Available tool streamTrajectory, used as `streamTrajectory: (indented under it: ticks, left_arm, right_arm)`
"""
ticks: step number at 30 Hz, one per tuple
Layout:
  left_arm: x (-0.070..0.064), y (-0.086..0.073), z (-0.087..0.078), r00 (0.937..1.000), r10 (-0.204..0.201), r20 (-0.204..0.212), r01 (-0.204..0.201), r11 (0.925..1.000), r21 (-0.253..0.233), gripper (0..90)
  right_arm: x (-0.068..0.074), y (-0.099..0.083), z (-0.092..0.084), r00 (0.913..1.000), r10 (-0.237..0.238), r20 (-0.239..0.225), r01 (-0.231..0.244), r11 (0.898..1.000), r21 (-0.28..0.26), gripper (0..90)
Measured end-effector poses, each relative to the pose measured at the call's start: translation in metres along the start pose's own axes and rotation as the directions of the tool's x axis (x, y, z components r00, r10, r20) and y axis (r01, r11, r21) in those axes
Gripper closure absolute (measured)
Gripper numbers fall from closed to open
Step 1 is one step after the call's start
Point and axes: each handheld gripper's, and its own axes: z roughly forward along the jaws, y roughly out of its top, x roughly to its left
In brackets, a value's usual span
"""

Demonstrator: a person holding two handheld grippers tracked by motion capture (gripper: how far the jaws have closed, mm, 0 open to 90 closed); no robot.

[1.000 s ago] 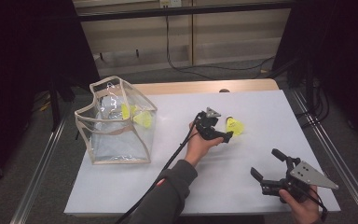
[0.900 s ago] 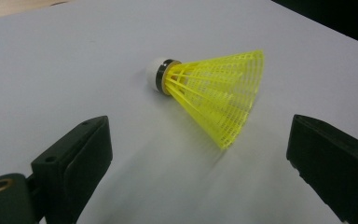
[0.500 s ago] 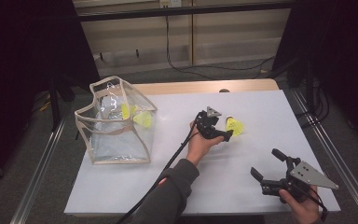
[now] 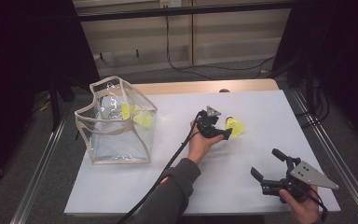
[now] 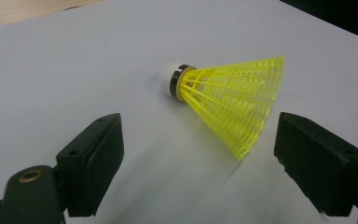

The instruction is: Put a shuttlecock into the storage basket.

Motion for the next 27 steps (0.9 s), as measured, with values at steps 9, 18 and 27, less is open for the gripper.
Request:
streamTrajectory:
  ticks: [9, 18, 27]
  left_arm:
    - [0.0021, -0.0003, 0.0019, 1.0000, -0.006, 0.000, 0.006, 1.0000, -0.002, 20.2]
    - [0.0029, -0.0002, 0.0031, 0.9999, -0.009, 0.011, 0.010, 0.9998, -0.015, 27.8]
    - [0.0051, -0.0001, 0.0032, 1.0000, -0.005, 0.008, 0.005, 0.9996, -0.027, 37.3]
  right_arm:
    - [0.0002, 0.0001, -0.0003, 1.0000, 0.002, 0.000, -0.002, 1.000, 0.001, 1.5]
    - [0.0003, 0.0000, -0.0002, 1.0000, 0.001, 0.000, -0.001, 1.000, 0.002, 1.5]
    - [0.0007, 0.0002, -0.0003, 1.0000, -0.001, 0.000, 0.001, 1.000, 0.003, 1.5]
